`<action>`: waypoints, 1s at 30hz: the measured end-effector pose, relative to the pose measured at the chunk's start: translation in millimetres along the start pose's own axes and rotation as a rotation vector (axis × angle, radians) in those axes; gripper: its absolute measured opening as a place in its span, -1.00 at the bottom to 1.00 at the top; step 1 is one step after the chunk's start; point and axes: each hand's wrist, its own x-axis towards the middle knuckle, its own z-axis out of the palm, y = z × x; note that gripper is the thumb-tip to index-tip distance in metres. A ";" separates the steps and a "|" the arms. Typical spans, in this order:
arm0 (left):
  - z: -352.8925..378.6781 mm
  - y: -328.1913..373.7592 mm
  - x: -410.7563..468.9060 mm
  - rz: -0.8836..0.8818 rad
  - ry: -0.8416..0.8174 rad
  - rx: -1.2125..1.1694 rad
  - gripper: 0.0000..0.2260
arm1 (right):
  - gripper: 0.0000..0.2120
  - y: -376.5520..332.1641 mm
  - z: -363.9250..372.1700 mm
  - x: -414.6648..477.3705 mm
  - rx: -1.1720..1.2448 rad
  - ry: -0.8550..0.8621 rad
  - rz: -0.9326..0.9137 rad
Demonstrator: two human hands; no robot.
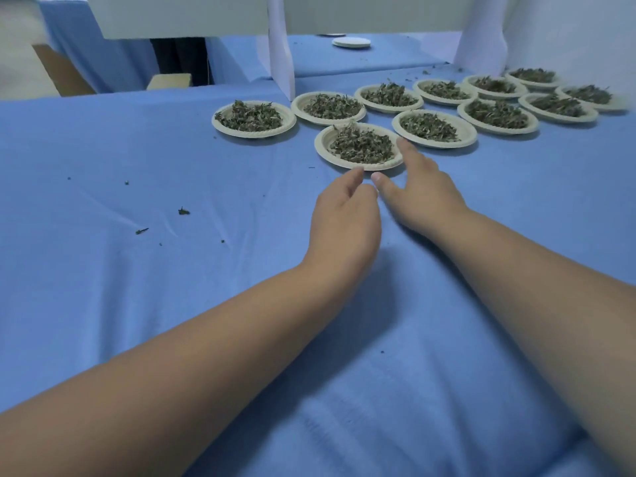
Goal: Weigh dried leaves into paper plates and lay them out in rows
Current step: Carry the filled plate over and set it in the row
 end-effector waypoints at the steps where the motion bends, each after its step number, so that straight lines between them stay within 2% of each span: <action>1: 5.9 4.3 0.4 0.017 -0.002 0.011 -0.60 | -0.30 -2.0 -3.9 -4.5 0.022 -0.005 -0.009; 3: 18.6 11.6 0.9 0.045 -0.002 0.034 -0.68 | -0.33 -4.3 -12.2 -14.3 0.074 -0.003 -0.023; 7: 41.7 19.0 -1.7 0.029 -0.007 0.035 -0.55 | -0.39 -2.6 -32.5 -37.5 0.132 0.102 -0.062; 10: 63.9 29.5 -17.3 0.060 -0.062 0.007 -0.52 | -0.52 11.0 -57.1 -62.5 0.232 0.194 -0.025; 13: 95.7 36.7 -36.8 0.070 -0.139 -0.031 -0.52 | -0.66 33.6 -94.2 -99.1 0.190 0.249 -0.016; 17: 161.5 40.0 -84.8 0.112 -0.277 -0.060 -0.57 | -0.71 76.1 -155.7 -165.9 0.101 0.351 -0.002; 20: 224.0 41.4 -139.3 0.198 -0.421 -0.087 -0.63 | -0.63 110.5 -199.9 -225.6 0.054 0.440 0.049; 22: 265.2 42.9 -179.5 0.201 -0.521 -0.133 -0.63 | -0.57 135.1 -227.5 -269.7 0.030 0.502 0.104; 25: 320.9 41.6 -241.1 0.237 -0.701 -0.159 -0.60 | -0.62 173.6 -265.6 -336.3 -0.028 0.611 0.219; 27: 350.4 41.1 -278.0 0.348 -0.804 -0.108 -0.60 | -0.63 198.4 -284.9 -381.9 -0.072 0.666 0.308; 30: 384.4 48.3 -310.4 0.754 -0.885 0.062 -0.61 | -0.72 232.8 -307.9 -457.2 -0.138 0.779 0.440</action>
